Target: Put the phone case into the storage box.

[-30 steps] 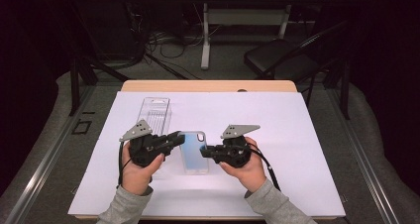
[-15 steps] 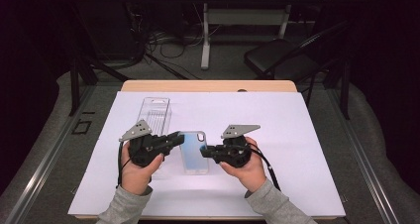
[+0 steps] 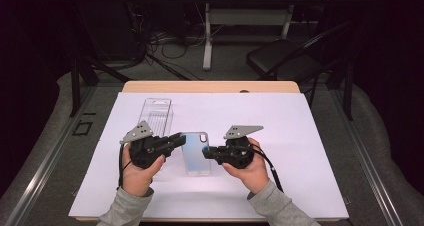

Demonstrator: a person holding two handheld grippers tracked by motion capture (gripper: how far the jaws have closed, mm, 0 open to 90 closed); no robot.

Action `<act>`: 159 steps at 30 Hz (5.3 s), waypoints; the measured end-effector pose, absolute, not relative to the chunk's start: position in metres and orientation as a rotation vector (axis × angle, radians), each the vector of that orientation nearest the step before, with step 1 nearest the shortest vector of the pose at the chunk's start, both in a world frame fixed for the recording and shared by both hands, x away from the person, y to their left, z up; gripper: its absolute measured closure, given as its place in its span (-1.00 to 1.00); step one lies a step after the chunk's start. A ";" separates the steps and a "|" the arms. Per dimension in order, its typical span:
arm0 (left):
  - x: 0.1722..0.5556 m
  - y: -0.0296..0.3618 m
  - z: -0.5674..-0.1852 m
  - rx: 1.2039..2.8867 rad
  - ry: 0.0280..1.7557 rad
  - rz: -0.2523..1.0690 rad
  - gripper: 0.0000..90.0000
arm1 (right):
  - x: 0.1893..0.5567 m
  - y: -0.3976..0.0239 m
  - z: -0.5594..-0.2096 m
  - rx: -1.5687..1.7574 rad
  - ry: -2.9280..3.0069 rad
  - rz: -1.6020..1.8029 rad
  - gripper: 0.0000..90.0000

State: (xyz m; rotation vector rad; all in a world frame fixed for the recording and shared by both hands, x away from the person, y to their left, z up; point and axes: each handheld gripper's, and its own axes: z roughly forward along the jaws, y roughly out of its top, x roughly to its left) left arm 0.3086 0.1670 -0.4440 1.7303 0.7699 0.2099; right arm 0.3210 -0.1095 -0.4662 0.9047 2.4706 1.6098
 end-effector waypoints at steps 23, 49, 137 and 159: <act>0.309 0.169 -0.444 1.718 0.744 0.193 0.84 | 0.322 -0.111 -0.466 0.896 2.480 1.629 0.82; 0.309 0.169 -0.444 1.705 0.737 0.193 0.84 | 0.323 -0.111 -0.466 0.919 2.470 1.642 0.78; 0.327 0.209 -0.435 1.617 0.826 0.288 0.84 | 0.335 -0.150 -0.456 1.014 2.209 1.650 -0.58; 0.360 0.220 -0.404 1.635 0.837 0.314 0.84 | 0.327 -0.197 -0.458 1.118 2.120 1.615 -0.59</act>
